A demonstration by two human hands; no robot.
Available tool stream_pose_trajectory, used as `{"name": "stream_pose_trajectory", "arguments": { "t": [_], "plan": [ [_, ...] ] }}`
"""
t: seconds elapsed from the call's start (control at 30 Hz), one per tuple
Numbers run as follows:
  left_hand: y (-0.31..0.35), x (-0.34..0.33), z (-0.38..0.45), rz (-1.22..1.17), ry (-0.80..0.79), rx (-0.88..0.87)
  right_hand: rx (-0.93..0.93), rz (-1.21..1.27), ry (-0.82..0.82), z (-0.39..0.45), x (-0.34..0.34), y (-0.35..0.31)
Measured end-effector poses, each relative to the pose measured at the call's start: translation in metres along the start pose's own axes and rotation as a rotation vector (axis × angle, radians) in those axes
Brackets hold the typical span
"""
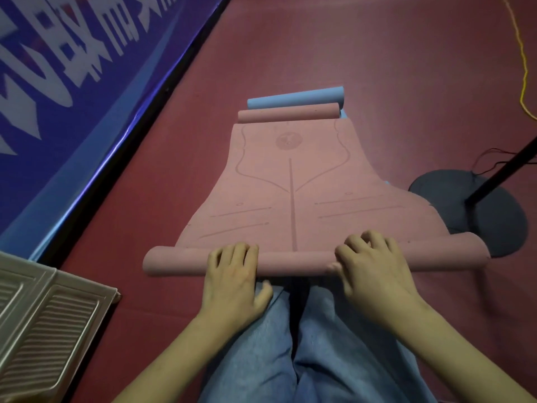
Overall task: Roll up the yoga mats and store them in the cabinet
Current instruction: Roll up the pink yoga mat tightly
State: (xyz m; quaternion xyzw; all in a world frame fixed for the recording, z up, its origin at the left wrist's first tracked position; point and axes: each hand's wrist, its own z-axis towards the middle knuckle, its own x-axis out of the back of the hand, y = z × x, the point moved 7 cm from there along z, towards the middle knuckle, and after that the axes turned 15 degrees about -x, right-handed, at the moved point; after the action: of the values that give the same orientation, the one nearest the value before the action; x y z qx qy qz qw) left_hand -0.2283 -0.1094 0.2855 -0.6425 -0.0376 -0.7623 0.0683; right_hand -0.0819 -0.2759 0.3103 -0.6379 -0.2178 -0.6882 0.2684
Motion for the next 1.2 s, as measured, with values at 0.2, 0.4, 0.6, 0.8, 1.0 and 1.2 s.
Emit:
{"name": "stream_pose_trajectory", "arguments": {
  "t": [0.2,0.4,0.6,0.8,1.0,1.2],
  "plan": [
    [-0.017,-0.003,0.036,-0.042,-0.13,0.029,-0.09,0.087,-0.028,0.019,-0.002,0.008],
    [-0.005,0.009,0.024,-0.068,-0.194,-0.074,-0.033,0.151,-0.043,-0.012,0.011,0.011],
    [0.017,0.014,-0.024,-0.136,-0.102,-0.184,0.007,0.152,-0.036,-0.07,0.006,0.018],
    [0.006,0.011,-0.014,-0.27,-0.044,-0.159,-0.054,0.179,0.029,-0.063,0.005,0.014],
    [-0.006,0.006,0.006,-0.345,-0.056,-0.077,-0.119,0.272,-0.049,-0.029,0.0,0.015],
    [-0.019,-0.005,0.025,-0.408,-0.198,-0.008,-0.153,0.274,-0.058,-0.008,-0.003,0.015]
  ]
}}
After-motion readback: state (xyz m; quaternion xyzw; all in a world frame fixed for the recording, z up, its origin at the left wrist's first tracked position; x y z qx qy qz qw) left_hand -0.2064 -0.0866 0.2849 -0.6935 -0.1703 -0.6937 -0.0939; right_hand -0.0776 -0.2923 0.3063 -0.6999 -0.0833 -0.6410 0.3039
